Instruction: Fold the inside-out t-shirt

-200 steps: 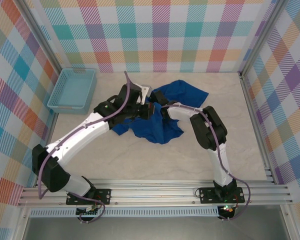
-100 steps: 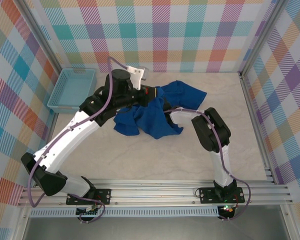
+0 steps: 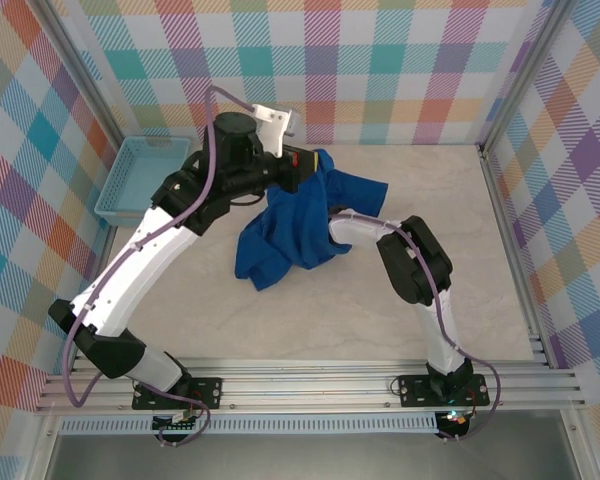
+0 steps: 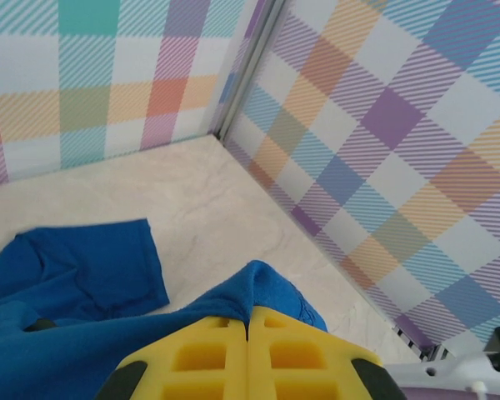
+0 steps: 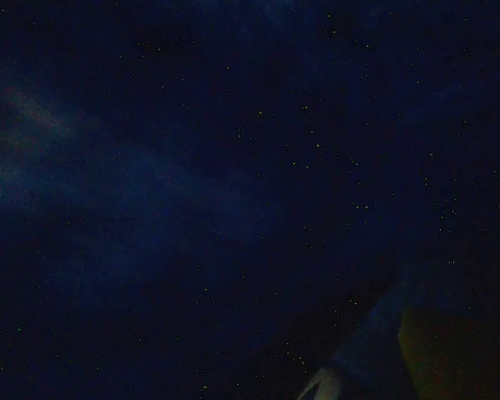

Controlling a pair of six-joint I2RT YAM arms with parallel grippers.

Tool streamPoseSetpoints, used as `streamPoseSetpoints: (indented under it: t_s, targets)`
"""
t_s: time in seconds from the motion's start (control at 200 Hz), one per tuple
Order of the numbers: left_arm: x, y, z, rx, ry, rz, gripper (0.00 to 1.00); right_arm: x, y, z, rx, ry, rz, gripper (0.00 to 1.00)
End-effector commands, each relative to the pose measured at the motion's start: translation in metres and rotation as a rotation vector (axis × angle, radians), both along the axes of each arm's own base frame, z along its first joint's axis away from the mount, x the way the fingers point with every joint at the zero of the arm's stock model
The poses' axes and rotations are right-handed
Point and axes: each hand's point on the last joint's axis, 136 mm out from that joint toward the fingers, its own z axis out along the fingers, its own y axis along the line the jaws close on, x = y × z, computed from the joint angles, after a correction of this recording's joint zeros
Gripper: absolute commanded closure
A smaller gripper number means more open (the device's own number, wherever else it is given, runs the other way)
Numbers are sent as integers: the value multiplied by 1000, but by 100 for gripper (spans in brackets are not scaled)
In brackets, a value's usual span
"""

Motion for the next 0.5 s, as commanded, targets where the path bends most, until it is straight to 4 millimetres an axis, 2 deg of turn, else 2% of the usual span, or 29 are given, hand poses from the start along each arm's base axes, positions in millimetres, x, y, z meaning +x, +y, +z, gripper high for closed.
streamPoseSetpoints:
  t_s: [0.0, 0.13, 0.245, 0.37, 0.41, 0.495]
  targets:
    - [-23, 15, 60, -77, -160, -39, 100, -1, -23, -26, -136, 60, -36, 8]
    - [-29, 23, 66, -71, -190, -26, 100, -2, -27, -36, -149, 103, -36, 7]
    - [-31, 35, 68, -58, -213, 14, 100, -10, -33, -55, -189, 172, -45, 7]
    - [-38, 51, 80, -68, -251, 58, 100, -19, -40, -66, -188, 224, -50, 13]
    - [-38, 56, 81, -69, -255, 76, 100, -22, -40, -67, -180, 234, -46, 20]
    - [-35, 64, 73, -51, -251, 127, 100, -27, -40, -65, -169, 243, -29, 51]
